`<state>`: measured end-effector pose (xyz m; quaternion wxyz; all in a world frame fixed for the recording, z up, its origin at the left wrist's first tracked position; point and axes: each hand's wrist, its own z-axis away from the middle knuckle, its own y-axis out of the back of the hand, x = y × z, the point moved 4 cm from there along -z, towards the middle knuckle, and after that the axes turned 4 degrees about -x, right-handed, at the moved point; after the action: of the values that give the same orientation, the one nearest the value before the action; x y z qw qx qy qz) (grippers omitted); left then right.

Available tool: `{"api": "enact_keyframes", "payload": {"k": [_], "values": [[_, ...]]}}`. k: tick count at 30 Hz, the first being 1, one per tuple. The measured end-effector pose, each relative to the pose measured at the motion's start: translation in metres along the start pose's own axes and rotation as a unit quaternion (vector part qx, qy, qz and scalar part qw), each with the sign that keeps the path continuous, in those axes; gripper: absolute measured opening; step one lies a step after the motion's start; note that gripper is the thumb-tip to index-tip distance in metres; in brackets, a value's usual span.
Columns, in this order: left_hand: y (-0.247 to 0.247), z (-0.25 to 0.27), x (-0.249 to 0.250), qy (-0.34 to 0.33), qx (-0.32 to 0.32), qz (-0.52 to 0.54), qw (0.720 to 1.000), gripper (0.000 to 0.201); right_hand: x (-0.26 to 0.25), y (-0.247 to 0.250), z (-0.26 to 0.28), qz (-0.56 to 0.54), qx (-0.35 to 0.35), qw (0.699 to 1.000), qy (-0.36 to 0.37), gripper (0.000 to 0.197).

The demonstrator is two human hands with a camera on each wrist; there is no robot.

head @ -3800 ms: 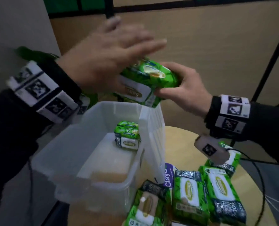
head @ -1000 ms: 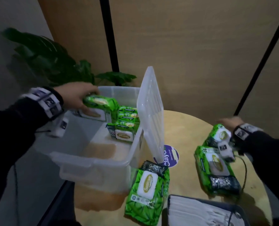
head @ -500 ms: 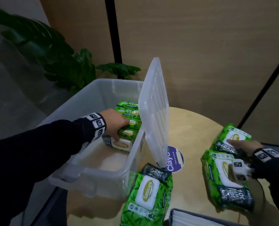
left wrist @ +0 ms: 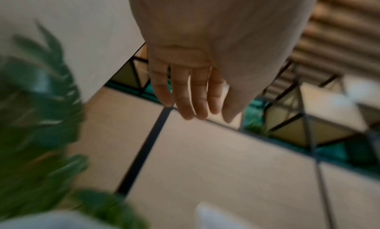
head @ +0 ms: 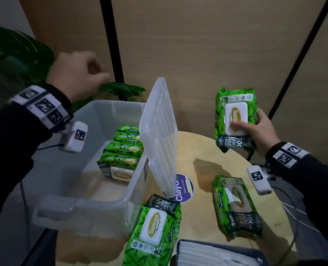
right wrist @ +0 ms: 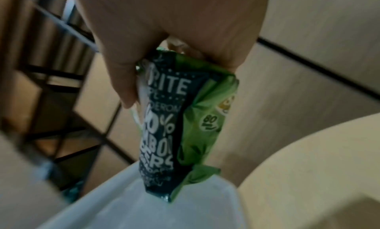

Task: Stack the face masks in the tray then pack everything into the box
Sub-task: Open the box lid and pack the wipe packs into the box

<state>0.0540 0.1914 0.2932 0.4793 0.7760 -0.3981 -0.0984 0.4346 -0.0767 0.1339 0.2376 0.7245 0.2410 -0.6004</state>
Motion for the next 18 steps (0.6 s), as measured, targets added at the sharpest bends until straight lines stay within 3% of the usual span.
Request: {"api": "enact_keyframes", "payload": {"k": [2, 4, 5, 7, 8, 10, 11, 12, 15, 18], "values": [[0.038, 0.008, 0.049, -0.079, 0.056, 0.094, 0.991, 0.041, -0.05, -0.025, 0.02, -0.031, -0.071, 0.995, 0.067, 0.058], [0.056, 0.023, 0.104, -0.173, 0.045, 0.143, 0.974, 0.073, -0.093, -0.05, 0.042, -0.039, -0.134, 0.981, 0.138, 0.061], [0.053, 0.027, 0.123, -0.176, 0.003, 0.165, 0.971, 0.094, -0.113, -0.063, 0.057, -0.046, -0.157, 0.971, 0.175, 0.062], [0.04, 0.041, 0.147, -0.107, -0.124, 0.27, 0.949, 0.125, -0.142, -0.088, 0.08, -0.096, -0.195, 0.946, 0.239, 0.065], [0.031, 0.05, 0.154, -0.077, -0.188, 0.376, 0.904, 0.124, -0.154, -0.1, 0.091, -0.129, -0.213, 0.934, 0.256, 0.068], [0.022, 0.06, 0.158, -0.076, -0.237, 0.536, 0.807, 0.084, -0.174, -0.117, 0.107, -0.172, -0.255, 0.912, 0.272, 0.076], [0.026, 0.064, 0.154, -0.095, -0.224, 0.549, 0.8, 0.063, -0.181, -0.121, 0.109, -0.16, -0.28, 0.905, 0.278, 0.08], [0.035, 0.065, 0.148, -0.118, -0.204, 0.529, 0.815, 0.054, -0.186, -0.124, 0.11, -0.119, -0.31, 0.902, 0.278, 0.084], [0.075, 0.066, 0.109, -0.151, -0.139, 0.409, 0.889, 0.059, -0.166, -0.118, 0.098, 0.051, -0.37, 0.902, 0.218, 0.104], [0.106, 0.055, 0.045, -0.119, -0.102, 0.327, 0.932, 0.088, -0.099, -0.089, 0.068, 0.174, -0.318, 0.93, 0.056, 0.12]]}}
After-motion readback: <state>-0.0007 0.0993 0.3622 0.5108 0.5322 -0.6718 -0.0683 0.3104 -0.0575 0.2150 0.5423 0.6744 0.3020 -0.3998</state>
